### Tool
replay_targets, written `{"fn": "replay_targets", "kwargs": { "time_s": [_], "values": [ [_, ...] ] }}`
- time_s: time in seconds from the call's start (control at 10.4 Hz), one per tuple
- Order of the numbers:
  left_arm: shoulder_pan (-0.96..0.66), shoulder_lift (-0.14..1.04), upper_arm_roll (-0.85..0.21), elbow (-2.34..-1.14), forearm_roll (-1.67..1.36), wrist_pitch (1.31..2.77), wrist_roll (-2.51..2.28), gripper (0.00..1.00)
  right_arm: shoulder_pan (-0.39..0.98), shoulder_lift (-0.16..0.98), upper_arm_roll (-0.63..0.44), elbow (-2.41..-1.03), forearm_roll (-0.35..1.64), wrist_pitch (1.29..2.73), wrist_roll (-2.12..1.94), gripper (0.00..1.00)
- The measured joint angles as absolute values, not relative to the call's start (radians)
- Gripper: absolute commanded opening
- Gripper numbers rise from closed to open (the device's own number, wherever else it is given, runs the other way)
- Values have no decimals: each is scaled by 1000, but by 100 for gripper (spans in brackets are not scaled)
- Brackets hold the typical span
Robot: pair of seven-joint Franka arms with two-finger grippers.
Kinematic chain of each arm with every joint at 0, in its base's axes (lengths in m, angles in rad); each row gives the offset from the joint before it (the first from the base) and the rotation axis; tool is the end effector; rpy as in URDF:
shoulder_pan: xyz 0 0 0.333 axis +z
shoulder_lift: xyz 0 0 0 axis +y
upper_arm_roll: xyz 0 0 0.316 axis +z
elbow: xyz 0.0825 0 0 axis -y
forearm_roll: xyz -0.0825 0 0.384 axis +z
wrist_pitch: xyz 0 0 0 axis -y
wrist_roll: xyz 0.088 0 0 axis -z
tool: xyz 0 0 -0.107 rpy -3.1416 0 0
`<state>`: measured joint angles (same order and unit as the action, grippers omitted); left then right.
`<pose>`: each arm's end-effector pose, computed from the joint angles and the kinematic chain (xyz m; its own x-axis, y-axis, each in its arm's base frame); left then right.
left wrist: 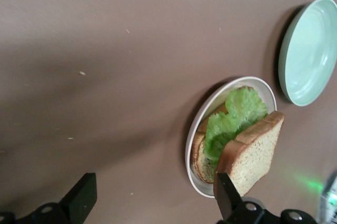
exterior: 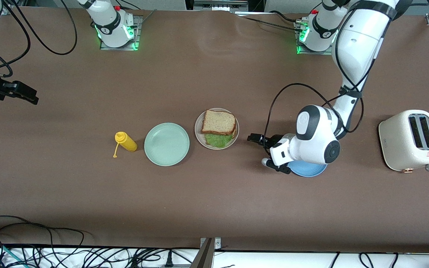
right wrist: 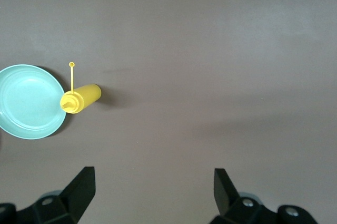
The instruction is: Make sandwich on beige plate with both arms
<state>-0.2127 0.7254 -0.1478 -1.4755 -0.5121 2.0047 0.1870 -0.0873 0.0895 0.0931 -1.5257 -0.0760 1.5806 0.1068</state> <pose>0.6522 -0.2590 0.2463 0.9437 -0.2902 -0.1586 -0.1703 -0.8375 0.5193 0.5819 -0.0071 0.5962 0.9946 -0.0999 -0.0268 -0.0978 -0.9927 0.0708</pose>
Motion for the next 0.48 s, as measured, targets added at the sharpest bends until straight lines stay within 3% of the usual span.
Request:
{"fn": "replay_targets", "kwargs": {
  "time_s": [0.48],
  "values": [
    [-217, 572, -154, -1451, -45, 1971, -111, 100, -94, 90, 89, -1526, -76, 1574, 107, 100]
  ]
}}
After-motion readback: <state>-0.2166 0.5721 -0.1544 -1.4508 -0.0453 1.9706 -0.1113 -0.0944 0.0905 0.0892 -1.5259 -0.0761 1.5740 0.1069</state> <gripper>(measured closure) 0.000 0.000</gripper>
